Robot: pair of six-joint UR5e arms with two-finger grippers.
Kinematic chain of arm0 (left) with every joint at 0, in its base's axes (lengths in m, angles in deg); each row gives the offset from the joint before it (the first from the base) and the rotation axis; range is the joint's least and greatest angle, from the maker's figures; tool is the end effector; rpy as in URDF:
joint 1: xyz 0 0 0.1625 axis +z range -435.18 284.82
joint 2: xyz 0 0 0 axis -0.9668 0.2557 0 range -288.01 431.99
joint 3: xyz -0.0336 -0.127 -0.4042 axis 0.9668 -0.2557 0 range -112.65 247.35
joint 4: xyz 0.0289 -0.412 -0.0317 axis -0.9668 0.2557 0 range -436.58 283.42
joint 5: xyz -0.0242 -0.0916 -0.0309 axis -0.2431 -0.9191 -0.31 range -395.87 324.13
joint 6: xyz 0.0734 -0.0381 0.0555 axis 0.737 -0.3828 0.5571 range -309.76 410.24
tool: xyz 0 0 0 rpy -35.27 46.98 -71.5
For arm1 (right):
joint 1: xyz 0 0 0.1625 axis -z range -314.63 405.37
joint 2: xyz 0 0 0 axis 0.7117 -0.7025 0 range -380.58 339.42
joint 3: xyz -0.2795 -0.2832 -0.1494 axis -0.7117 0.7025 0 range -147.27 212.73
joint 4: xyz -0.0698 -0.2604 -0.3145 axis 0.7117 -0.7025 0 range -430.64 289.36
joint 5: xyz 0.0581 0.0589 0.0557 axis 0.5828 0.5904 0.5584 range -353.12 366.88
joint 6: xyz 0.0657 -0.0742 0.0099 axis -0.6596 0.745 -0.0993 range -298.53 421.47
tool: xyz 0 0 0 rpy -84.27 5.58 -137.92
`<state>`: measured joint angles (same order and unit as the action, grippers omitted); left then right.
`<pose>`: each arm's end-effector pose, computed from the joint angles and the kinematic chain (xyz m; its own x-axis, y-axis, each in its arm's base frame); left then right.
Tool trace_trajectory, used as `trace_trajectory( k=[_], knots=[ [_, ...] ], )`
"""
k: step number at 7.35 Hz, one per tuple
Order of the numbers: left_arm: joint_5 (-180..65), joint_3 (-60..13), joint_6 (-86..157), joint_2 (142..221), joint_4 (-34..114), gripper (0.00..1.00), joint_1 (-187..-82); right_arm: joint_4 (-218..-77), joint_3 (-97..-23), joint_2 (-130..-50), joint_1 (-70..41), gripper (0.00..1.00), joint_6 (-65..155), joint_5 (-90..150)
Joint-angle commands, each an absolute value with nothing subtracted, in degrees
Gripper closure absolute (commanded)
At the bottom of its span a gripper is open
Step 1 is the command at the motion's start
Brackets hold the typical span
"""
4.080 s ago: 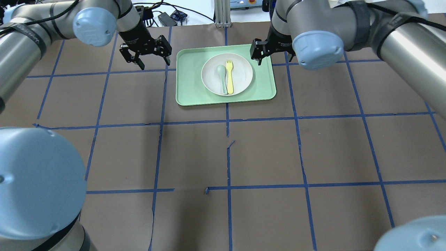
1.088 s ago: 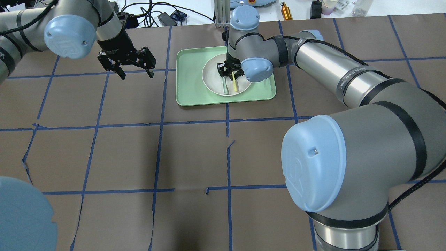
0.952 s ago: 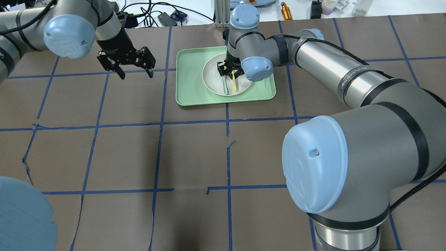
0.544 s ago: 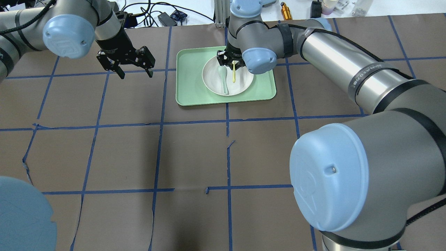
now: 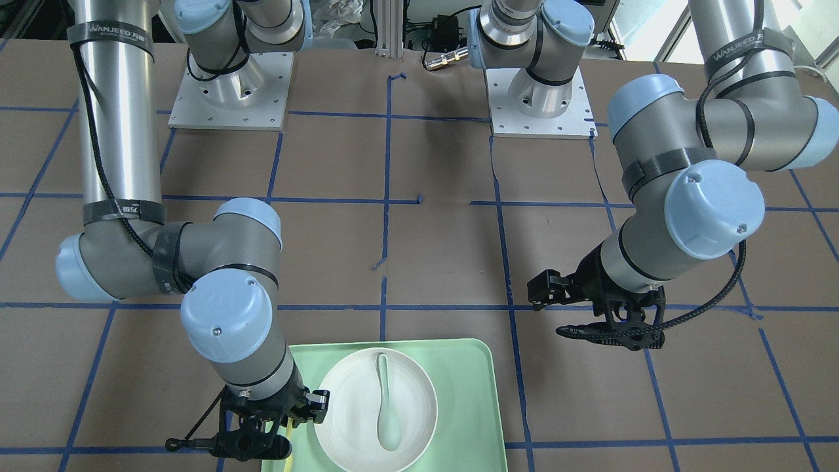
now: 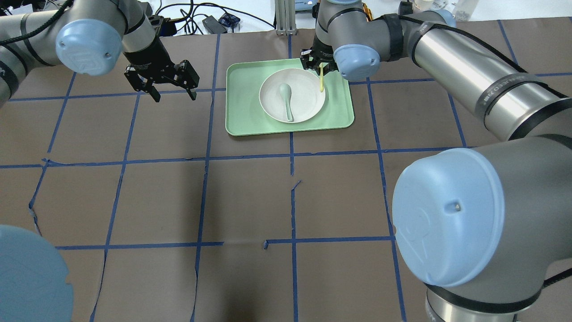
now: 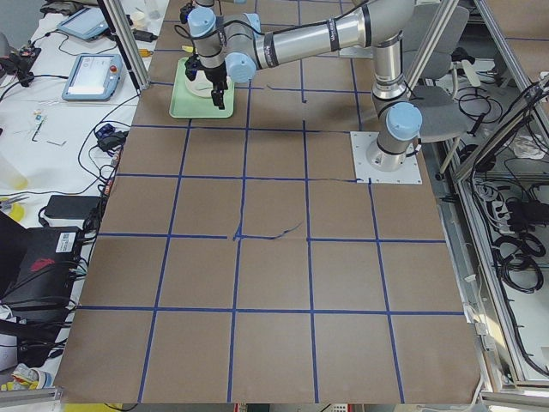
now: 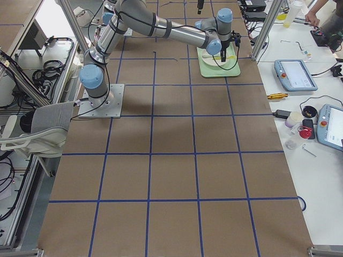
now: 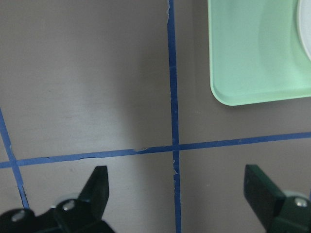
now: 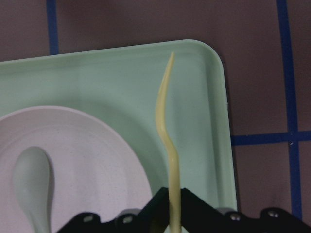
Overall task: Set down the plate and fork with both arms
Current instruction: 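Move the yellow fork with the right gripper beside the plate on the tray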
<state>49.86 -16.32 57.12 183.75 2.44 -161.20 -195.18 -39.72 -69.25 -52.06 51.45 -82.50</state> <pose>-0.0968 -0.6355 0.3461 -0.9955 0.0446 0.0831 0.0504 0.9964 0.0682 0.2310 -0.7325 0.2443 -0.9983 0.0401 -0.0431 0.0473 0.9821 -0.1822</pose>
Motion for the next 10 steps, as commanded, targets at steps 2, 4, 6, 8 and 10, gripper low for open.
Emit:
trace_trajectory(
  k=[2, 4, 6, 8, 10],
  knots=[
    [49.82, -18.25, 57.09, 183.70, 1.91, 0.00, -161.41, -195.79, -39.61, -65.85, -51.39, 1.00, 53.12, -82.42],
    [49.74, -18.35, 56.57, 183.79, 1.90, 0.00, -161.41, -195.45, -40.05, -65.84, -51.48, 0.94, 53.73, -81.19],
    [49.91, -18.35, 56.83, 183.96, 1.29, 0.00, -161.32, -195.36, -41.36, -68.11, -51.48, 0.00, 53.56, -81.63],
    [49.91, -18.17, 56.48, 183.44, 1.29, 0.00, -161.40, -195.00, -43.47, -72.41, -51.48, 0.00, 53.65, -81.37],
    [50.18, -17.99, 53.78, 181.08, 2.25, 0.00, -162.37, -184.62, -44.09, -78.56, -51.39, 0.00, 53.82, -82.06]
  ],
)
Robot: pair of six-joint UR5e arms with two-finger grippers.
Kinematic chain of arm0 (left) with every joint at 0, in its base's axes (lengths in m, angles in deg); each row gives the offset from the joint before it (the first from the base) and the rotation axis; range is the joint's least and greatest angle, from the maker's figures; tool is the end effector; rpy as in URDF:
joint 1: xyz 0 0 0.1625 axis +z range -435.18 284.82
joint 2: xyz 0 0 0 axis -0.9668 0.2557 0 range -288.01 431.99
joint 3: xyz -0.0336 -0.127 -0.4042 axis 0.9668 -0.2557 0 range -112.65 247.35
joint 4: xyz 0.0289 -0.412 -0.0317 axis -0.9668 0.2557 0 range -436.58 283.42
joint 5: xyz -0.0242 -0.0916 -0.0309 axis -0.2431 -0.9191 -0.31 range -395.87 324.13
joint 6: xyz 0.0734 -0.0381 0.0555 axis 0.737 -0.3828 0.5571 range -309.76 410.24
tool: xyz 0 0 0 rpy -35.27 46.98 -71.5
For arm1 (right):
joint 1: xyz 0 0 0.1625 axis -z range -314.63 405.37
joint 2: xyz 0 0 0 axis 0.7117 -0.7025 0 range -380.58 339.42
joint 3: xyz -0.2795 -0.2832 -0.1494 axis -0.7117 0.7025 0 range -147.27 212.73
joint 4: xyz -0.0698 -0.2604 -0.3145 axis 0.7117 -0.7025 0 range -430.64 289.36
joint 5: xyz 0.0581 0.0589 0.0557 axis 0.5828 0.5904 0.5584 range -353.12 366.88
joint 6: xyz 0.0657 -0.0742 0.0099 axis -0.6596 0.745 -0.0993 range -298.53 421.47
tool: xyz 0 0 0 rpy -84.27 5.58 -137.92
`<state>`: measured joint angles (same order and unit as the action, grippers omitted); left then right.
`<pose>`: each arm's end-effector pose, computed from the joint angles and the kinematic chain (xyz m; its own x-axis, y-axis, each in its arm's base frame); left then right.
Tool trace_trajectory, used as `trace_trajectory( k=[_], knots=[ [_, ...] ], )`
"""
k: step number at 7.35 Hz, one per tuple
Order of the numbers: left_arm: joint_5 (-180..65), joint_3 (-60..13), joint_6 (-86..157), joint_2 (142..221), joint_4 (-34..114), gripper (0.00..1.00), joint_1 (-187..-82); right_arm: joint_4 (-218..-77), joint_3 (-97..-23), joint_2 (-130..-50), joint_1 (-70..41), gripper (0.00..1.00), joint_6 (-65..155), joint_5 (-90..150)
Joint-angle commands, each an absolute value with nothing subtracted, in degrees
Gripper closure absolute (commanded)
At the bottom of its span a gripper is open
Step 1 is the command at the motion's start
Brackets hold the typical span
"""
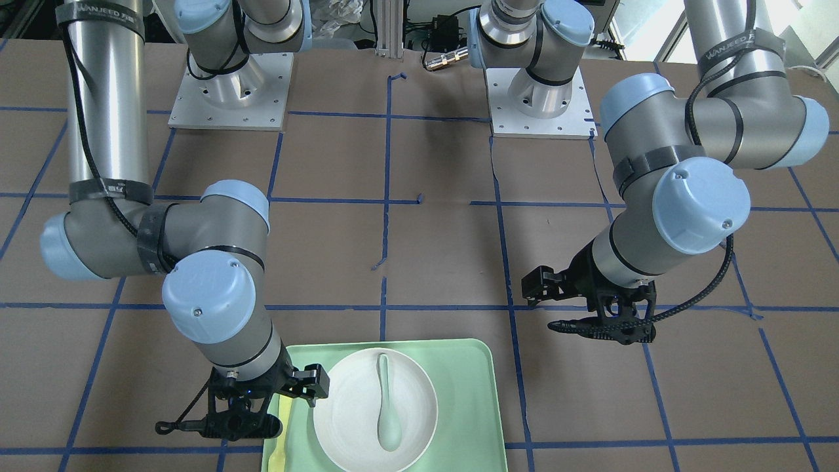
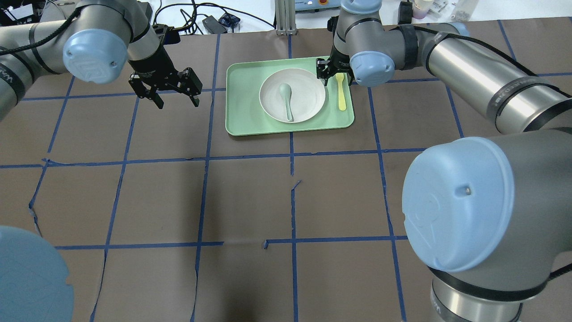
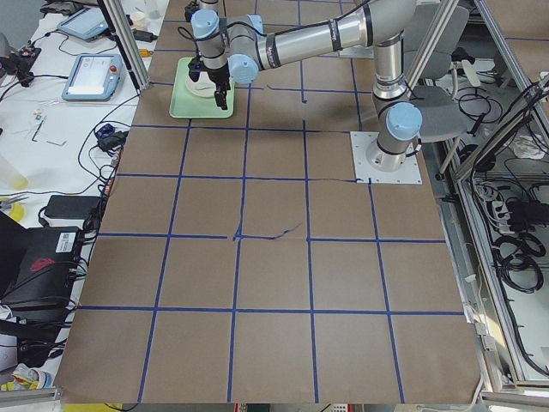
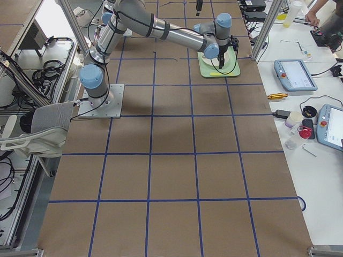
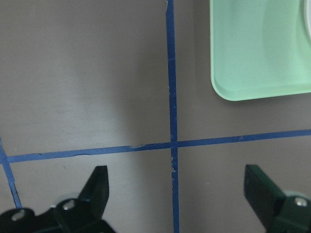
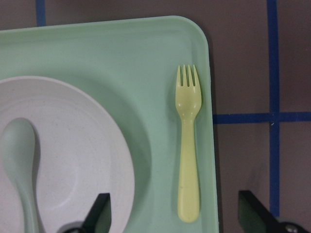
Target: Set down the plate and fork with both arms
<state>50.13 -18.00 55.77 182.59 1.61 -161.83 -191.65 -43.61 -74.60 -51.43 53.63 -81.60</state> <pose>-0.1038 -0.6259 0.3463 -0.9965 0.0329 0.0763 0.0379 0.9972 0.0652 0.2210 -0.7050 0.2741 -0.9988 0.0126 -0.0467 0.0193 0.9891 -0.1463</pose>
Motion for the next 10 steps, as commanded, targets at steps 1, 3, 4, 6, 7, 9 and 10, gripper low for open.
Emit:
trace_trajectory(
  k=[1, 3, 4, 6, 7, 9, 10],
  knots=[
    [49.91, -18.00, 48.88, 179.58, 2.60, 0.00, -162.81, -178.80, -44.26, -81.46, -51.39, 0.00, 53.91, -82.16],
    [50.26, -18.35, 43.51, 176.68, 5.31, 0.00, -164.92, -163.81, -45.58, -90.66, -51.48, 0.00, 53.91, -83.20],
    [50.96, -18.52, 41.29, 174.93, 8.55, 0.00, -165.27, -160.32, -48.80, -97.16, -51.48, 0.00, 53.91, -83.39],
    [53.07, -19.57, 41.18, 172.11, 11.48, 0.00, -165.71, -160.20, -57.94, -105.54, -51.57, 0.00, 54.87, -87.14],
    [53.16, -19.66, 41.10, 171.75, 11.83, 0.00, -166.06, -160.20, -58.67, -107.05, -51.57, 0.00, 55.14, -86.82],
    [59.44, -19.84, 38.11, 172.00, 12.01, 0.00, -166.50, -160.20, -58.42, -108.02, -51.57, 0.00, 54.97, -85.85],
    [59.23, -20.36, 38.28, 172.27, 11.75, 0.00, -166.50, -160.20, -58.16, -108.73, -51.57, 0.00, 54.97, -85.59]
  ],
)
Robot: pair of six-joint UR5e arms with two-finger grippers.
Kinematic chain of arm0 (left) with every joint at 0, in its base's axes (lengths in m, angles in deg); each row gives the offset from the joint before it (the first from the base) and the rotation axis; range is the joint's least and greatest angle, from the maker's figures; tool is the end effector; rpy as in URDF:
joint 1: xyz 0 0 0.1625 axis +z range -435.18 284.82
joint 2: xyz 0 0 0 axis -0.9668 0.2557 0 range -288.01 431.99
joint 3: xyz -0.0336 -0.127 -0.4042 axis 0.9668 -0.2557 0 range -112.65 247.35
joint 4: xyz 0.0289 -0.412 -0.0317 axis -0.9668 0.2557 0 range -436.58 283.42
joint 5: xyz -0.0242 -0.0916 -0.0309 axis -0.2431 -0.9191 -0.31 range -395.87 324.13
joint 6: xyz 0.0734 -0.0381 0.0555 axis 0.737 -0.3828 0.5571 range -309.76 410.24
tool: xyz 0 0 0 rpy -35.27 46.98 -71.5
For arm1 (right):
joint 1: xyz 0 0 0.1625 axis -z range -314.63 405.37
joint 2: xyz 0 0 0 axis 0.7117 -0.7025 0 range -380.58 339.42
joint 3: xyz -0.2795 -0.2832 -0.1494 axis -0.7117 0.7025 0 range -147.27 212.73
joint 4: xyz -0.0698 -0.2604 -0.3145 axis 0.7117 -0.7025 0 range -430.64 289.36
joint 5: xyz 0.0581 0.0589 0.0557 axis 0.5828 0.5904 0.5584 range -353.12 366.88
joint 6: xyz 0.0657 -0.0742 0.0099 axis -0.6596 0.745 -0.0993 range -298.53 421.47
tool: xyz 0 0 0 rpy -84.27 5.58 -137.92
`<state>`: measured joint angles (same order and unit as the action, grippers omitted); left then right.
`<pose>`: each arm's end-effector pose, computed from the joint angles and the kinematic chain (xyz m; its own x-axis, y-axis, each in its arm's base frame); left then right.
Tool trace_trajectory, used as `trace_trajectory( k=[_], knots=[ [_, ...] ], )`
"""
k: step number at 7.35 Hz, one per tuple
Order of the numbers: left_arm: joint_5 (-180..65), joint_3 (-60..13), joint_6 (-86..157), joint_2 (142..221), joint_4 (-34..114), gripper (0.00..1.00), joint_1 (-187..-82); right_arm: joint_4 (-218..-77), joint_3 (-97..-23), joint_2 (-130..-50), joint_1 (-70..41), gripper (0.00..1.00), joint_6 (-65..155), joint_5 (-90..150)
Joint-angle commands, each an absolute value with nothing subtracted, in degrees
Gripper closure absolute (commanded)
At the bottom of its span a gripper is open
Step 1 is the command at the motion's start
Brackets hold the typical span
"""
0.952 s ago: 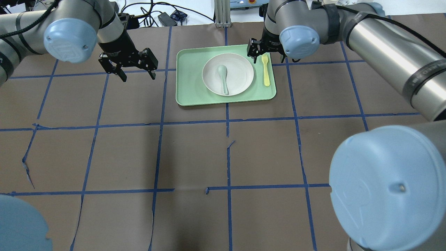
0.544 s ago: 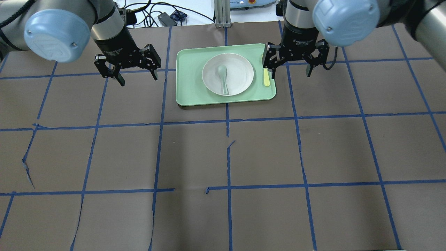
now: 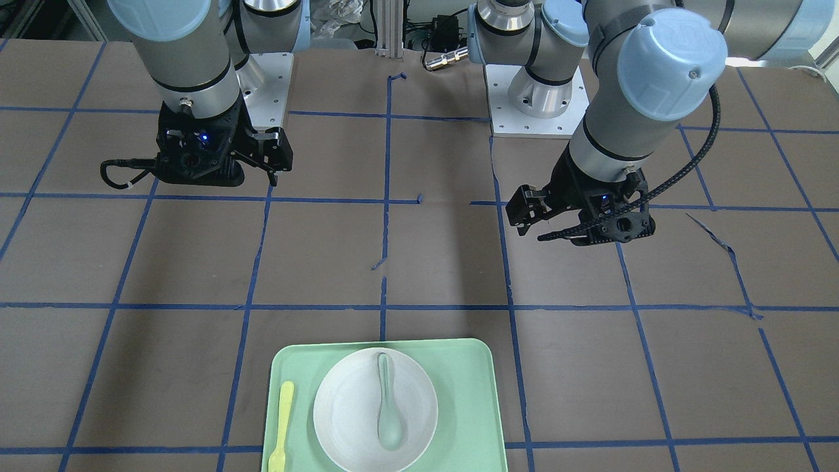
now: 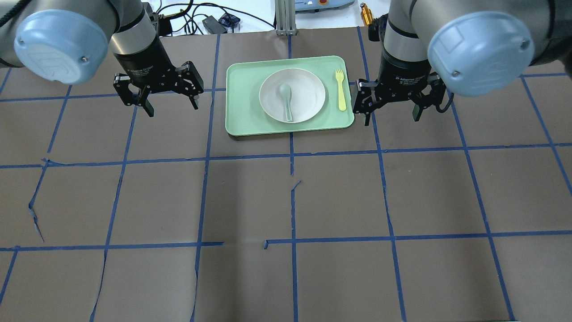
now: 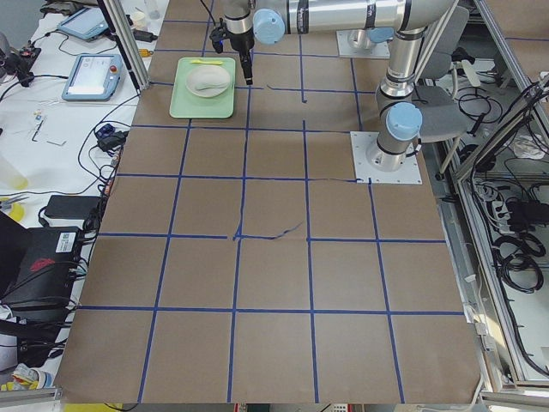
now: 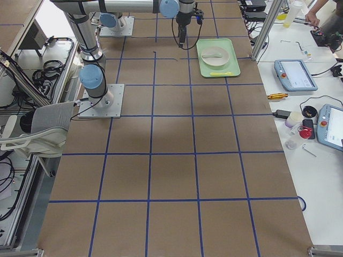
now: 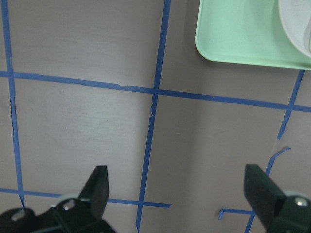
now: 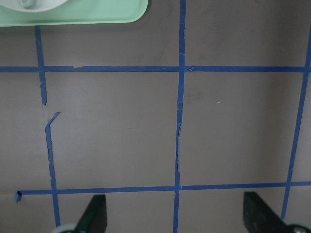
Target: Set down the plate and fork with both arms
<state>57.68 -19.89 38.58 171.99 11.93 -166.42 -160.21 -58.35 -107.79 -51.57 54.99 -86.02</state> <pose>-0.1390 -0.5491 0.4227 -0.9815 -0.1739 -0.0805 -0.1806 0.9798 0.0857 0.1882 -0.4848 0.4539 -0.9982 -0.0120 0.0585 -0.0079 0.9976 0.0686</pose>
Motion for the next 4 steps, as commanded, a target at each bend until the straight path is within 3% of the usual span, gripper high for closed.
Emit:
trace_trajectory(
  k=[1, 4],
  knots=[
    [58.71, -21.24, 38.63, 172.01, 11.83, 0.00, -166.50, -160.20, -58.15, -108.65, -51.57, 0.00, 55.05, -84.19],
    [59.14, -21.42, 39.34, 171.48, 11.92, 0.00, -165.89, -161.07, -58.15, -108.65, -51.74, 0.00, 54.97, -82.08]
  ],
)
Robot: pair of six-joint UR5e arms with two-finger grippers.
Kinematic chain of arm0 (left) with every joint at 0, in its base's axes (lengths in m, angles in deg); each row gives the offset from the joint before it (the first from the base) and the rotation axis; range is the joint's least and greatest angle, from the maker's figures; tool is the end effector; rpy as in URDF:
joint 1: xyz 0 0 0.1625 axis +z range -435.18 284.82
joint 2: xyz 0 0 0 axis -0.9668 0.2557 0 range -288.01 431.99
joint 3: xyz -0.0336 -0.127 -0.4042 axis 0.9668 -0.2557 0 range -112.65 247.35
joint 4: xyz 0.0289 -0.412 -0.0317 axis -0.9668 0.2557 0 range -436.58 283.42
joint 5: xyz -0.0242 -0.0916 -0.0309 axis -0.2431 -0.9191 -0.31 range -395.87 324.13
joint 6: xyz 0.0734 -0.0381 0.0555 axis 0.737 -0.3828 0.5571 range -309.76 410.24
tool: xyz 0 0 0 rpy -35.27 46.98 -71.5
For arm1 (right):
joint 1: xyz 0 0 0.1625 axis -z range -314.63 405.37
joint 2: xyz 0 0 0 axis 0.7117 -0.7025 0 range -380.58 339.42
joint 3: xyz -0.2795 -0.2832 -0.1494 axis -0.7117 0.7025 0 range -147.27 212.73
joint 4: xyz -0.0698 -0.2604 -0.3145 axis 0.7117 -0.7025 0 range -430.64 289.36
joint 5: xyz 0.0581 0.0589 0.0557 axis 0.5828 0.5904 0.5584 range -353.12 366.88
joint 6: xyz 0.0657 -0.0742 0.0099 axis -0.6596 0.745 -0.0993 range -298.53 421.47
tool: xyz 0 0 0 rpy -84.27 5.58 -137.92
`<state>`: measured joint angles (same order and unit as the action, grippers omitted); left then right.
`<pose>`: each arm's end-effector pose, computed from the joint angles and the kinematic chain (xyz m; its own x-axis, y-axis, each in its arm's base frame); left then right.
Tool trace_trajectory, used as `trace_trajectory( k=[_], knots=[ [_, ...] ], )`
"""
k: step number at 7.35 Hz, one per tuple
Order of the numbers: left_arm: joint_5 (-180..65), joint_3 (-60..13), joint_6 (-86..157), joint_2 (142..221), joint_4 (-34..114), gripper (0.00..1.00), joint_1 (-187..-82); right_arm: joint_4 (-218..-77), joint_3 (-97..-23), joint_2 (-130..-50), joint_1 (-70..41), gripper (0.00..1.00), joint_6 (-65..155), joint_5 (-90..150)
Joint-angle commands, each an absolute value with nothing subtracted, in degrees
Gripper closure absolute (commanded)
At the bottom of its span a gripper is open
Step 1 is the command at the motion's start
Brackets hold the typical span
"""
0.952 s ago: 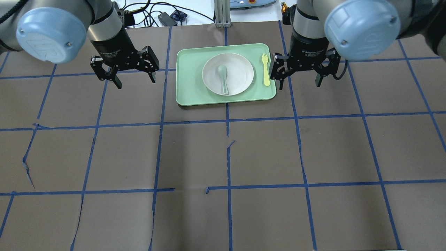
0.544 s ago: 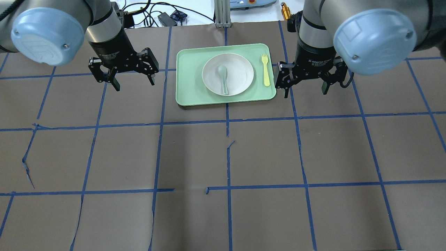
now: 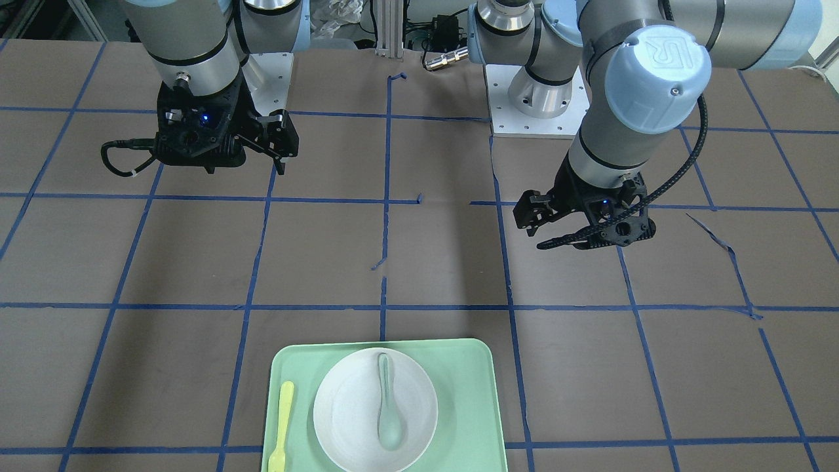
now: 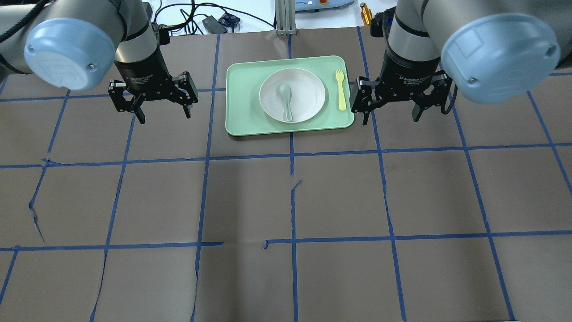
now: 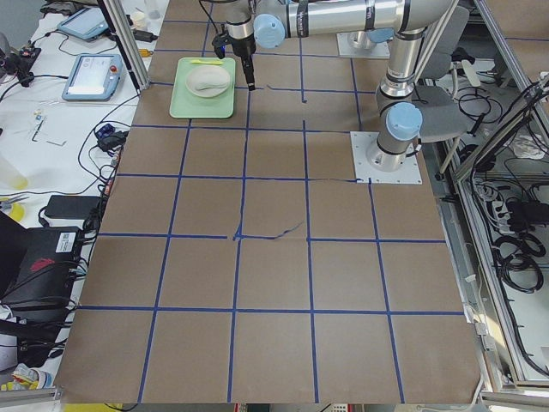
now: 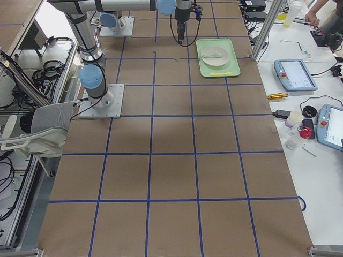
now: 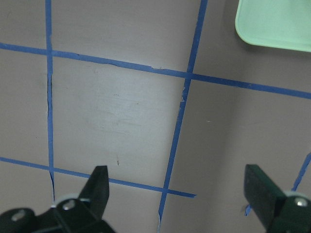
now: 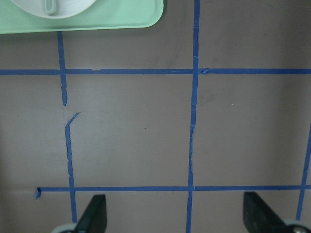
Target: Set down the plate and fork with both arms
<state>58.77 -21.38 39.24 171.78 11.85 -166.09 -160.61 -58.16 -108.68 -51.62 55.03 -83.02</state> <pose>-0.1338 -0.5449 0.4126 -0.9811 -0.1643 -0.1018 -0.1747 0.9792 0.1035 0.1934 -0.4806 0.4638 -0.9999 -0.0097 0.0037 -0.0095 0.9988 0.0489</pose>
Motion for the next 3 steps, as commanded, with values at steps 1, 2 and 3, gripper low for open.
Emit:
trace_trajectory(
  k=[1, 2, 3],
  knots=[
    [58.97, -21.51, 39.25, 171.66, 11.92, 0.00, -165.97, -161.08, -58.07, -108.47, -51.75, 0.00, 55.05, -81.20],
    [58.88, -21.42, 39.25, 171.31, 12.01, 0.00, -166.15, -161.08, -58.07, -108.12, -51.57, 0.00, 55.06, -81.36],
    [58.79, -21.42, 39.16, 171.31, 12.01, 0.00, -166.41, -161.08, -57.98, -108.12, -51.57, 0.00, 55.14, -82.06]
  ],
)
